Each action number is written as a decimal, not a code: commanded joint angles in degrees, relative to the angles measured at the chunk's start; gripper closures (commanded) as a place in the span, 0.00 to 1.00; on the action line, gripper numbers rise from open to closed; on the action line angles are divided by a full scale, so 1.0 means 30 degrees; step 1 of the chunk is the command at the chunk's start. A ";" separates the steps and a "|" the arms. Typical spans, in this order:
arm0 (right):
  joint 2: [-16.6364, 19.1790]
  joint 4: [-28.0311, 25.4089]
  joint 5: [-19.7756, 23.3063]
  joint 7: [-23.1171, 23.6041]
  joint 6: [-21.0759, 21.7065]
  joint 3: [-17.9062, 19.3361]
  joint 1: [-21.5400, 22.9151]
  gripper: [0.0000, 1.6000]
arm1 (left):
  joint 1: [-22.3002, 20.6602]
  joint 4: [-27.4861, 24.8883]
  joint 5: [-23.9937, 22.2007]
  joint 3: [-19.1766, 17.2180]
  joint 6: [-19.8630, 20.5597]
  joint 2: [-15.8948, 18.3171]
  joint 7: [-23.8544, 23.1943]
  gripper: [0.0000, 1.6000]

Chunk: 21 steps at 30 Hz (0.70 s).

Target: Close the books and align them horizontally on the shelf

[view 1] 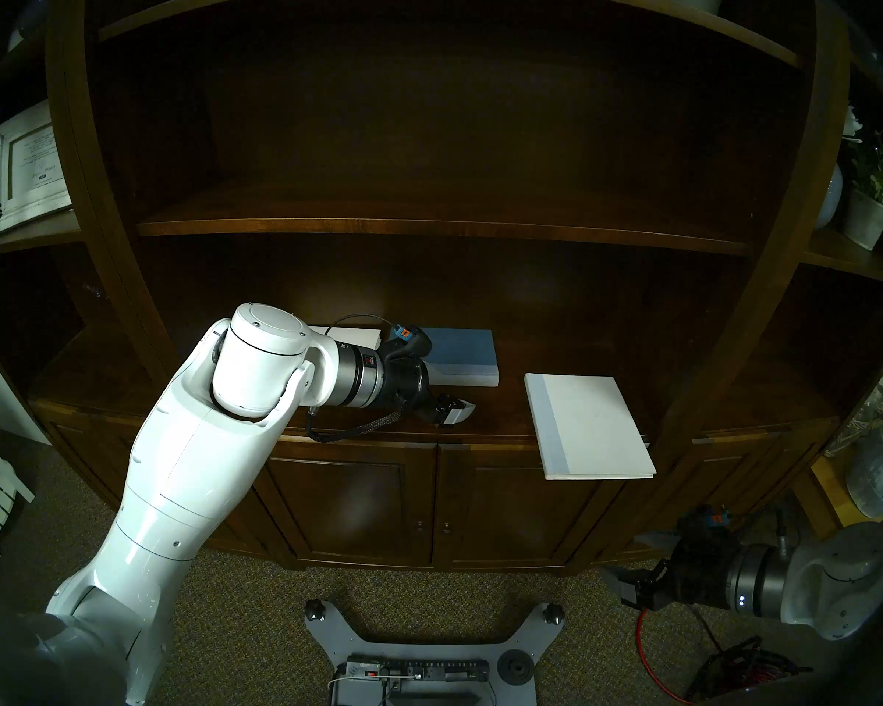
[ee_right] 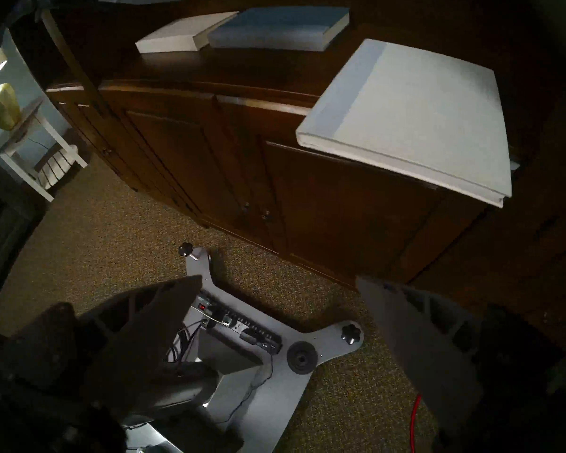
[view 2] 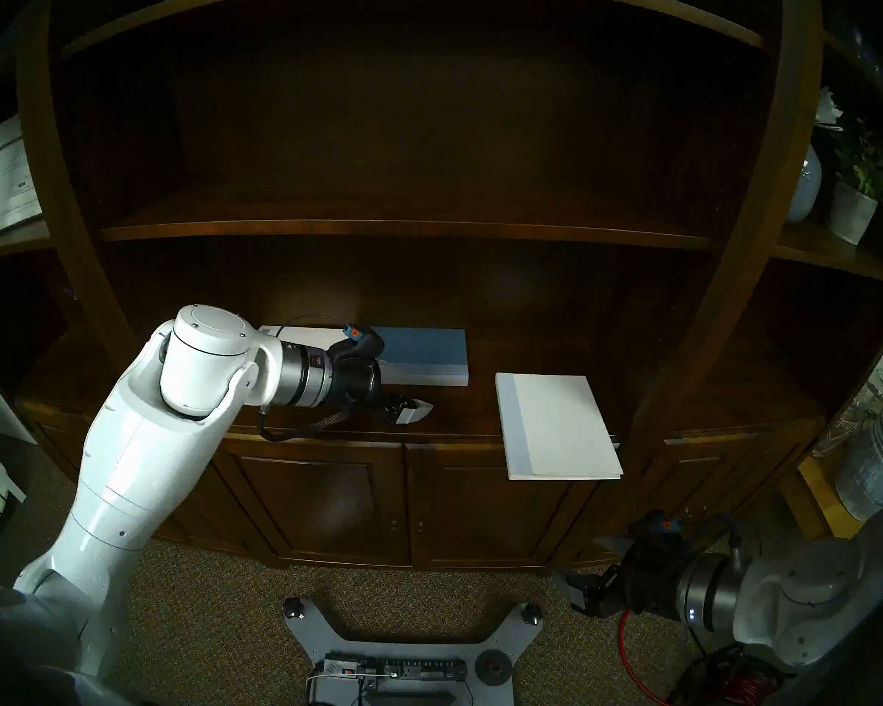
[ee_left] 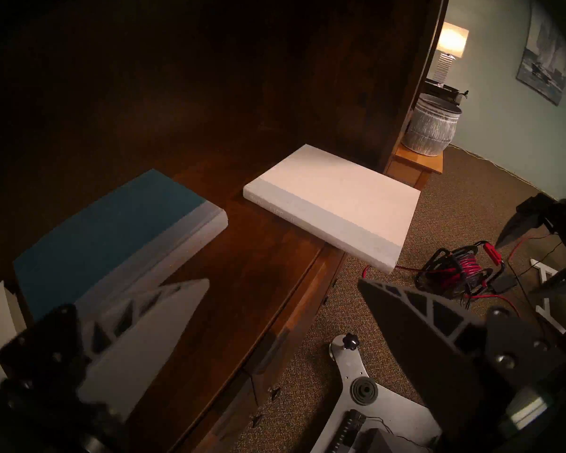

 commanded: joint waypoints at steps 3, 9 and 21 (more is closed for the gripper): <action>0.0743 -0.0059 0.2531 -0.2284 0.3204 0.3102 0.0786 0.00 | -0.0647 -0.0288 0.0014 -0.0105 -0.0182 -0.0084 -0.0049 0.00; 0.1754 -0.0059 0.4359 -0.3222 0.4889 0.4723 0.0677 0.00 | -0.0649 -0.0277 0.0025 -0.0109 -0.0191 -0.0087 -0.0080 0.00; 0.4346 0.1356 0.7420 -0.4745 0.9604 0.8232 -0.0045 0.00 | -0.0683 -0.0255 0.0051 -0.0104 -0.0217 -0.0086 -0.0142 0.00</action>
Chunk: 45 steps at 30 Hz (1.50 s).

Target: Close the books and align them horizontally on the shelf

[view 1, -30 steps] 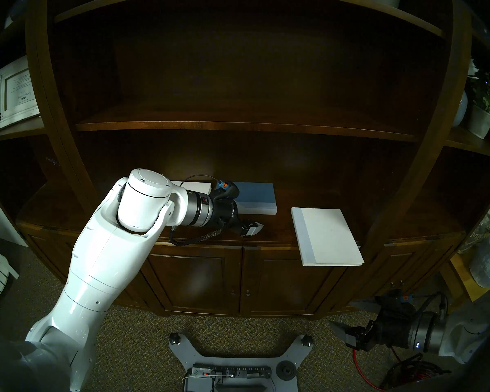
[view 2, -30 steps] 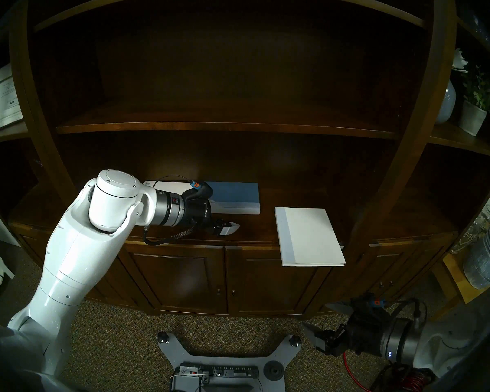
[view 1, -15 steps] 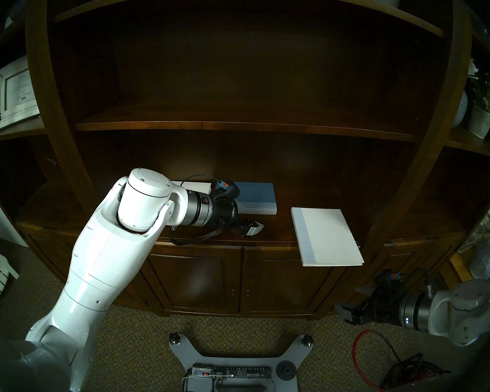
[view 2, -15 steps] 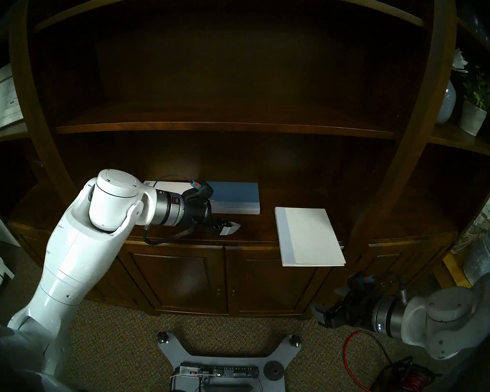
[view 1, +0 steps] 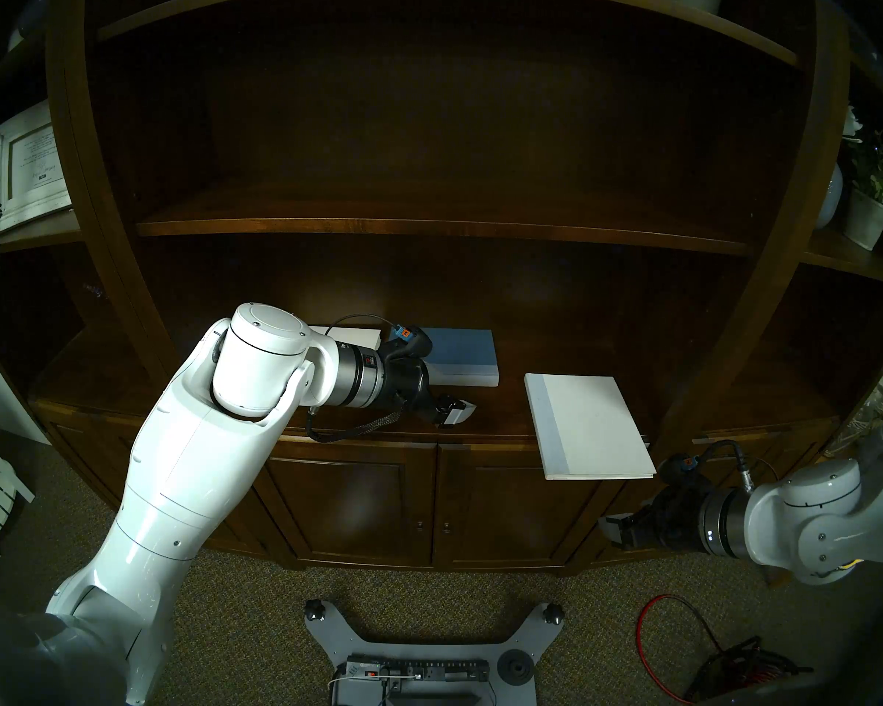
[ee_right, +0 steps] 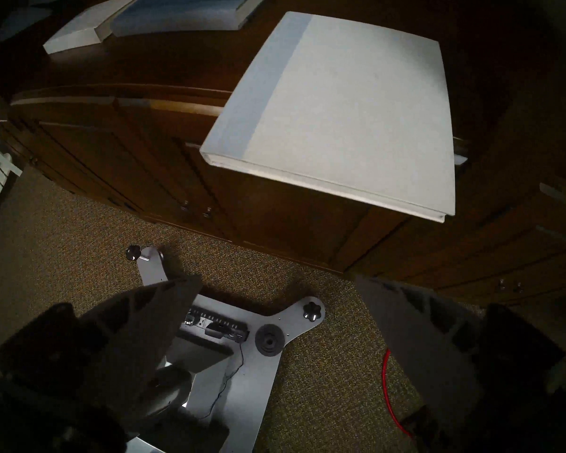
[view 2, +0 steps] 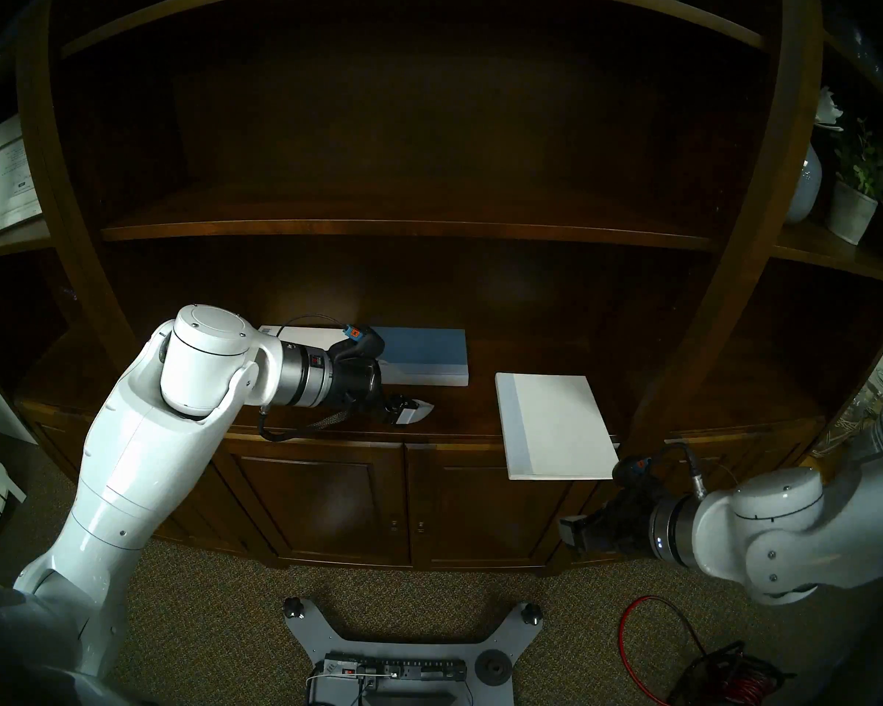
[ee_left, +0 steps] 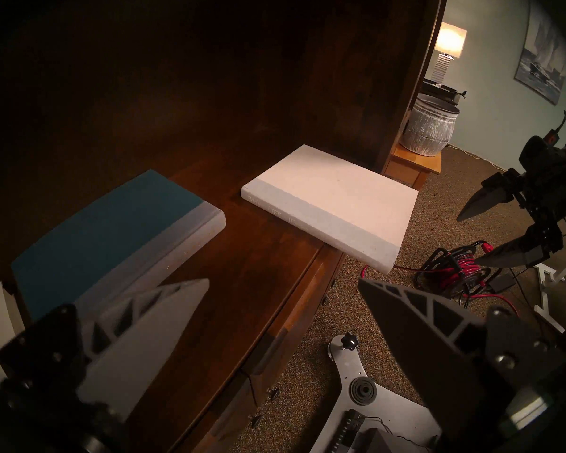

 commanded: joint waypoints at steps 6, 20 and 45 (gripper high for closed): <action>0.3074 0.1776 0.2498 -0.1658 0.4307 0.3371 -0.1101 0.00 | -0.0696 -0.0287 0.0051 -0.0089 -0.0187 -0.0066 -0.0045 0.00; 0.4221 0.2933 0.3112 -0.2286 0.8259 0.6700 -0.2857 0.00 | -0.0734 -0.0259 0.0080 -0.0075 -0.0208 -0.0061 -0.0108 0.00; 0.4873 0.4493 0.1887 -0.0532 0.9676 1.0408 -0.4222 0.00 | -0.0609 -0.0241 0.0051 -0.0130 -0.0192 -0.0085 -0.0131 0.00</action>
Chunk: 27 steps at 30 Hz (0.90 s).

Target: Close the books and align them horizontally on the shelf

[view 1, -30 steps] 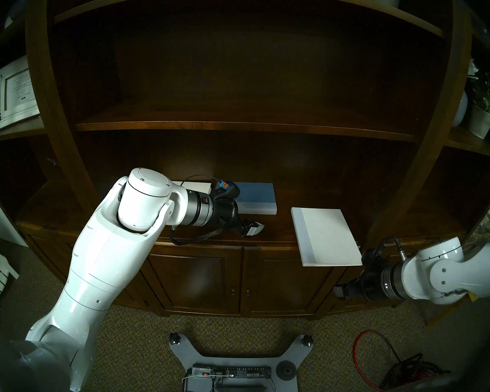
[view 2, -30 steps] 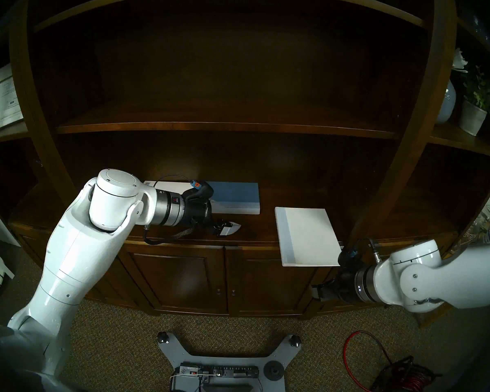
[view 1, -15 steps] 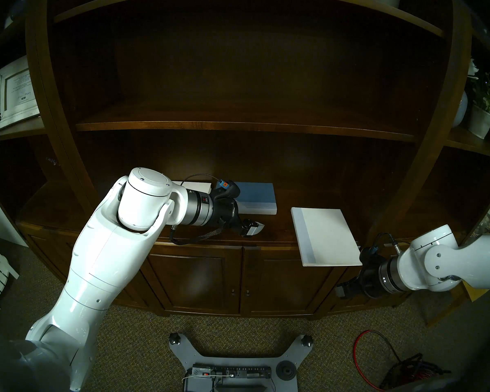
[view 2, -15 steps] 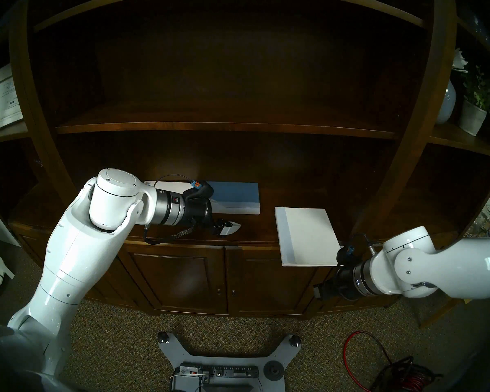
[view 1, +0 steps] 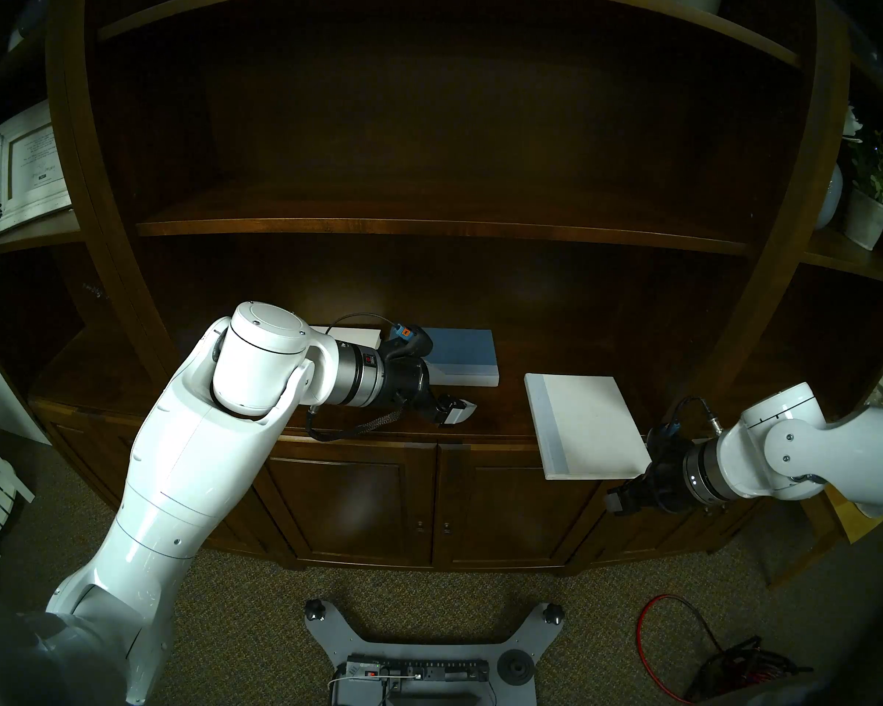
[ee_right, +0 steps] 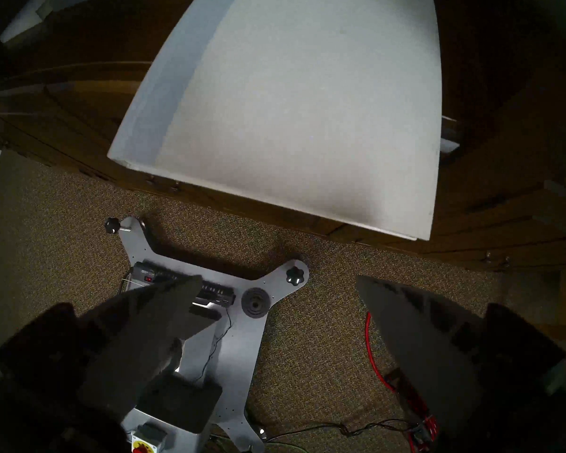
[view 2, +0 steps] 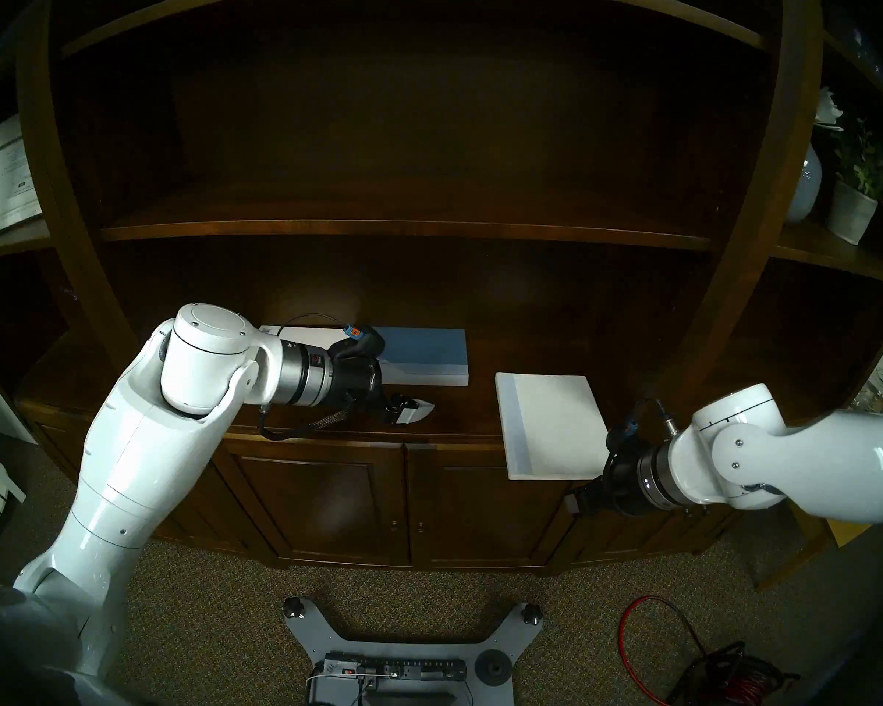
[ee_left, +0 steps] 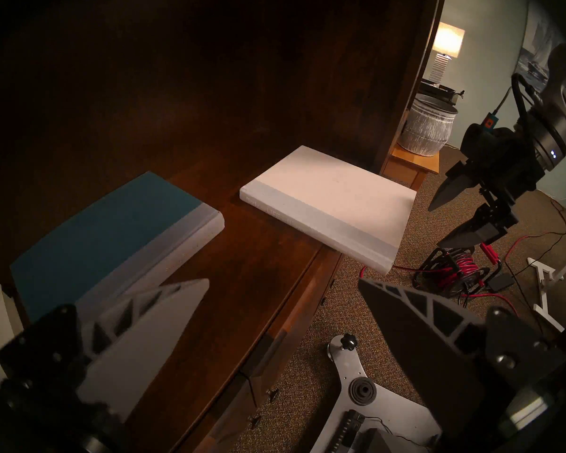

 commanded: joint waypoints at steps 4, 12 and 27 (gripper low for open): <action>0.0010 0.0190 -0.0384 0.0611 -0.0006 0.1301 -0.0164 0.00 | -0.0501 -0.0300 0.0018 -0.0146 -0.0124 -0.0081 0.0028 0.00; 0.0010 0.0247 -0.0484 0.1057 -0.0005 0.1672 -0.0615 0.00 | -0.0471 -0.0284 0.0011 -0.0150 -0.0119 -0.0081 0.0020 0.00; 0.0010 0.0019 -0.0577 0.1717 0.0054 0.2466 -0.1374 0.00 | -0.0474 -0.0279 0.0012 -0.0155 -0.0123 -0.0087 0.0010 0.00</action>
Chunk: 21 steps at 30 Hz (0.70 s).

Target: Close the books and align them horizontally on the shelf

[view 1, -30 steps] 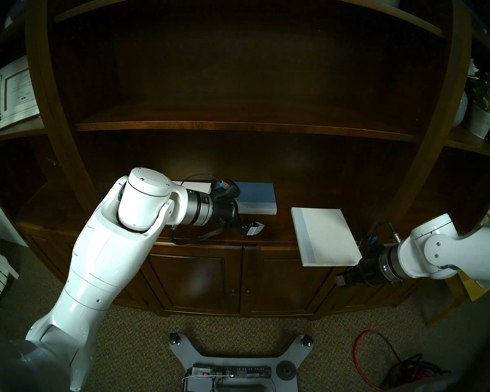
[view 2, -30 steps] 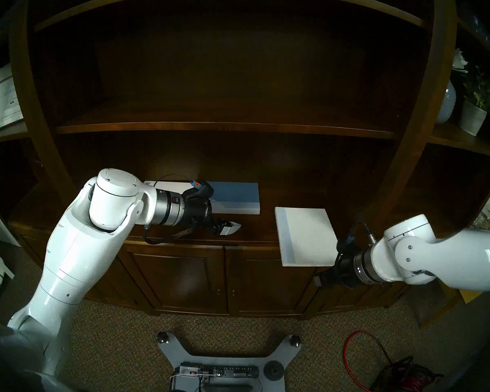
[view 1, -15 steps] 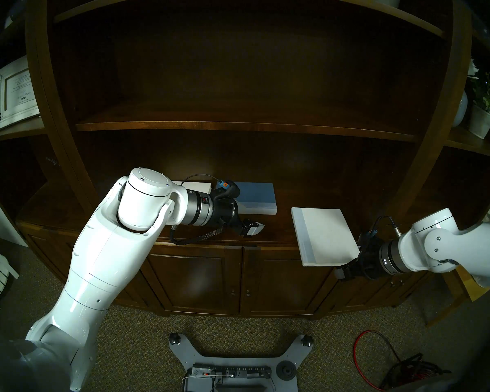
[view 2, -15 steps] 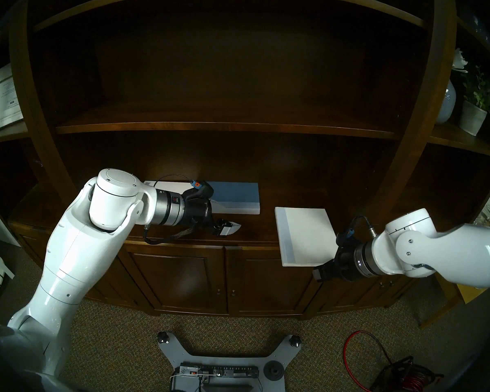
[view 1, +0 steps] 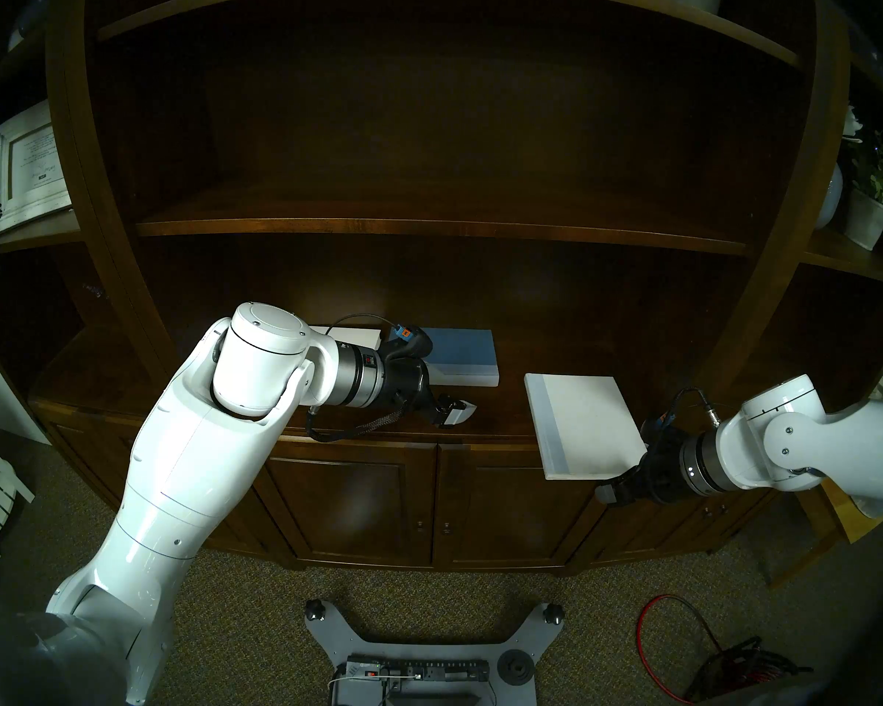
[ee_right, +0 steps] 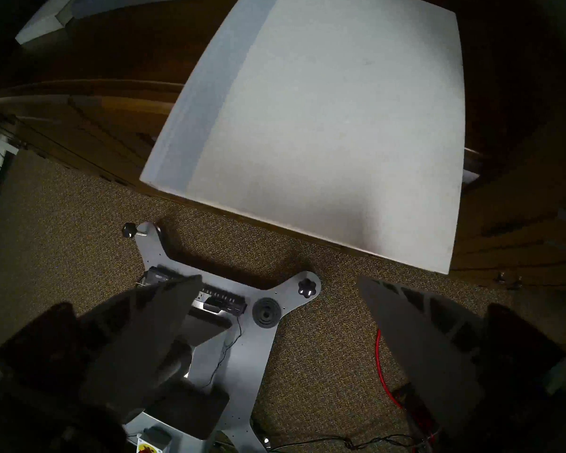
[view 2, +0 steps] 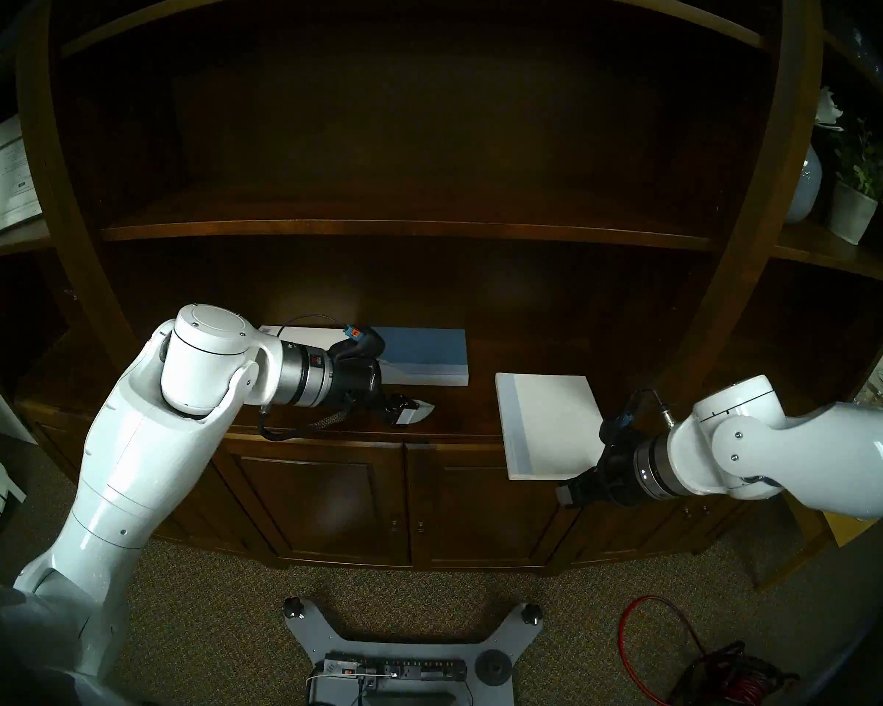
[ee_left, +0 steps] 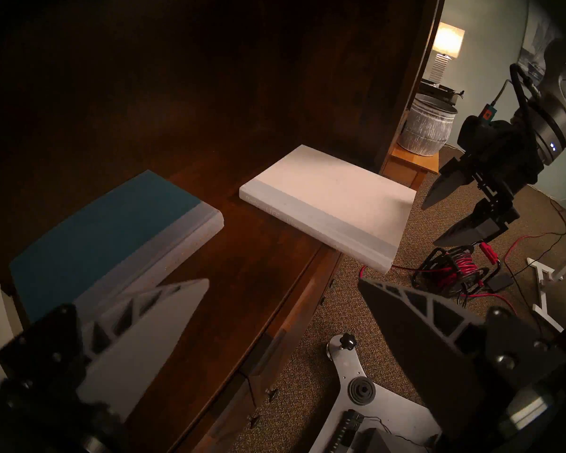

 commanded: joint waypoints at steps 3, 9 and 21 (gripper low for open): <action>-0.0057 -0.0778 -0.0111 0.0152 -0.0041 0.1217 -0.0066 0.00 | -0.0530 -0.0324 0.0023 -0.0147 -0.0130 -0.0083 0.0033 0.00; -0.0057 -0.1885 0.0015 -0.0050 -0.0038 0.2079 -0.0110 0.00 | -0.0576 -0.0337 0.0038 -0.0140 -0.0141 -0.0084 0.0033 0.00; -0.0066 -0.2099 0.0038 -0.0291 -0.0137 0.2955 -0.0871 0.00 | -0.0592 -0.0338 0.0047 -0.0135 -0.0147 -0.0083 0.0029 0.00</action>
